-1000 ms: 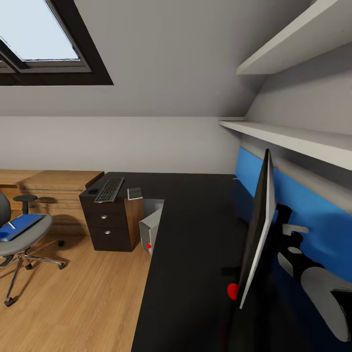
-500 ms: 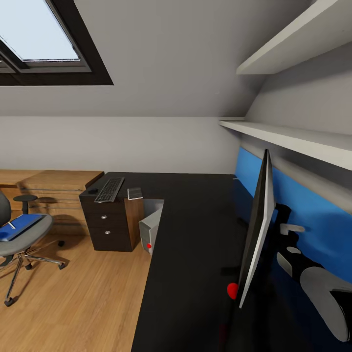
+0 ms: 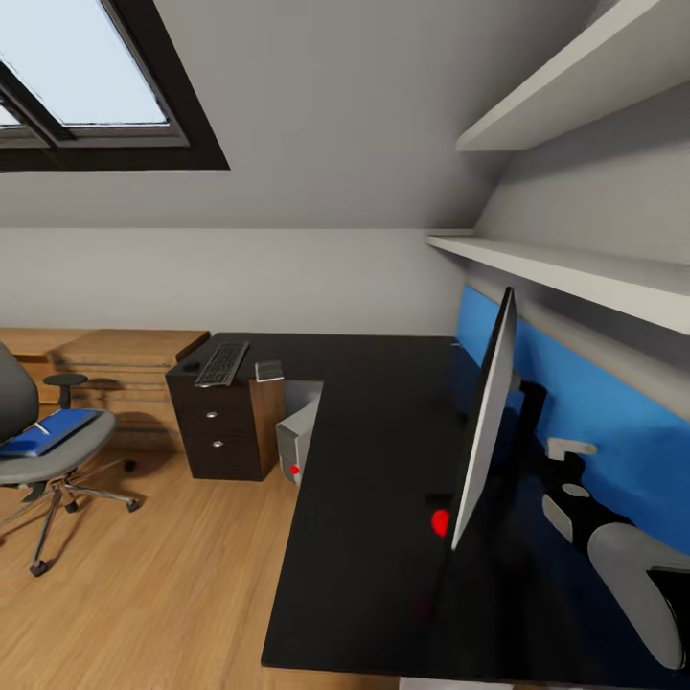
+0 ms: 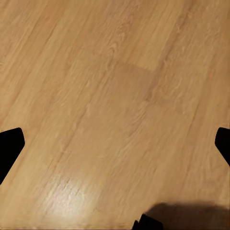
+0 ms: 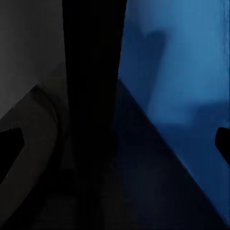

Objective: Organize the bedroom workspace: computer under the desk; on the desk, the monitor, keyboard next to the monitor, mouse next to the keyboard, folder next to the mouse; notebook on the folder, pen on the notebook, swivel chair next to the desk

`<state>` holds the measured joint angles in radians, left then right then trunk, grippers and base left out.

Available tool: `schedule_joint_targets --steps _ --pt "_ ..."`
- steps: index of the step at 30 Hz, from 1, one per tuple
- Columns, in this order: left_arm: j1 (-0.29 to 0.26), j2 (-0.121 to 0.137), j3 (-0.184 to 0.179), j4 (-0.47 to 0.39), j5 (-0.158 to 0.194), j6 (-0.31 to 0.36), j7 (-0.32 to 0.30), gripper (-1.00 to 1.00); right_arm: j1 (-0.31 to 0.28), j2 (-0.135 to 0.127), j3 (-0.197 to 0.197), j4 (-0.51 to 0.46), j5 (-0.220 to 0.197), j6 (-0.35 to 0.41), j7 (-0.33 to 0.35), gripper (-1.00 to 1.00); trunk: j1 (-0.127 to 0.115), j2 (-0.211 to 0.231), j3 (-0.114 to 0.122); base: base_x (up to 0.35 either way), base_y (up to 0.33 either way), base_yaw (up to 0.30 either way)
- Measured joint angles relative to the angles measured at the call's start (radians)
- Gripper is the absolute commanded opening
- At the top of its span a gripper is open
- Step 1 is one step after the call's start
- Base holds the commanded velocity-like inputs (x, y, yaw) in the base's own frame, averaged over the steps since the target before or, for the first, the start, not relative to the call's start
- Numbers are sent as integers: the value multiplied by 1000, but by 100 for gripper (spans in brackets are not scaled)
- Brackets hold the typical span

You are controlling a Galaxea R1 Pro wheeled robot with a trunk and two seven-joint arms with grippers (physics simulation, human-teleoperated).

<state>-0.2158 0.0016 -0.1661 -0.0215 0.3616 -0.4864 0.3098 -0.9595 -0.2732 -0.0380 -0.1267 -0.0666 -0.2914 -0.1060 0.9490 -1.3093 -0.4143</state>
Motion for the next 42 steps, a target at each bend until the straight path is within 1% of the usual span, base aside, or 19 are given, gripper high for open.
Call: schedule_joint_targets --steps 3,8,10,11,12,14,15,16,17,19,22,24,25,27,29,30,33,37,42 --pt "0 0 1 0 0 0 0 100 0 1 1 1 0 0 0 100 0 0 0 -334 47 0" --pt "0 1 3 0 1 0 1 100 0 19 2 -4 -2 7 4 100 0 0 0 -330 135 0" --pt "0 2 3 0 1 0 1 100 0 29 -2 -27 -4 36 25 100 0 0 0 -327 158 0" --pt "0 2 3 0 1 0 1 100 0 33 -5 -50 -6 64 42 100 0 0 0 -327 160 0" --pt "0 2 3 0 1 0 1 100 1 36 -8 -78 -9 98 63 100 0 0 0 -327 161 0" --pt "0 1 3 0 2 0 2 100 4 38 -11 -108 -13 133 86 100 0 0 0 -327 161 0" --pt "0 1 3 0 2 1 1 100 8 39 -13 -141 -22 165 103 100 0 0 0 -327 162 0" --pt "0 1 3 0 2 1 1 100 11 39 -14 -158 -28 179 109 100 0 0 0 -318 155 0" --pt "0 1 3 0 2 1 1 100 21 39 -14 -194 -44 202 117 100 0 0 0 -303 144 0" --pt "0 1 3 0 2 1 1 100 57 38 -14 -279 -86 247 124 100 0 0 0 -292 135 0" --pt "0 1 3 0 2 1 1 100 95 37 -14 -361 -114 292 127 100 0 0 0 -285 131 0" --pt "0 2 3 0 1 1 0 100 160 38 -14 -492 -136 355 126 100 0 0 0 -227 178 0" --pt "0 1 3 0 1 1 1 100 257 45 -13 -666 -145 426 103 100 0 0 0 -153 231 0" --pt "0 0 3 0 1 0 0 100 299 55 -12 -743 -143 450 73 100 0 0 0 -110 258 0" --pt "0 -1 3 0 0 0 0 100 331 74 -10 -806 -142 464 26 100 -1 0 0 -55 260 0" --pt "0 -4 2 0 0 0 0 100 377 122 -8 -900 -143 478 -88 100 -1 0 0 -26 199 0" --pt "0 -10 3 0 0 0 -1 100 401 162 -7 -952 -141 482 -174 100 -1 0 0 -15 114 0" --pt "0 -13 4 0 0 0 -1 100 414 183 -4 -978 -132 483 -219 100 -1 0 0 -5 37 0" --pt "0 -13 3 0 0 1 -1 100 435 190 51 -997 -105 476 -236 100 -1 0 0 -1 6 0"
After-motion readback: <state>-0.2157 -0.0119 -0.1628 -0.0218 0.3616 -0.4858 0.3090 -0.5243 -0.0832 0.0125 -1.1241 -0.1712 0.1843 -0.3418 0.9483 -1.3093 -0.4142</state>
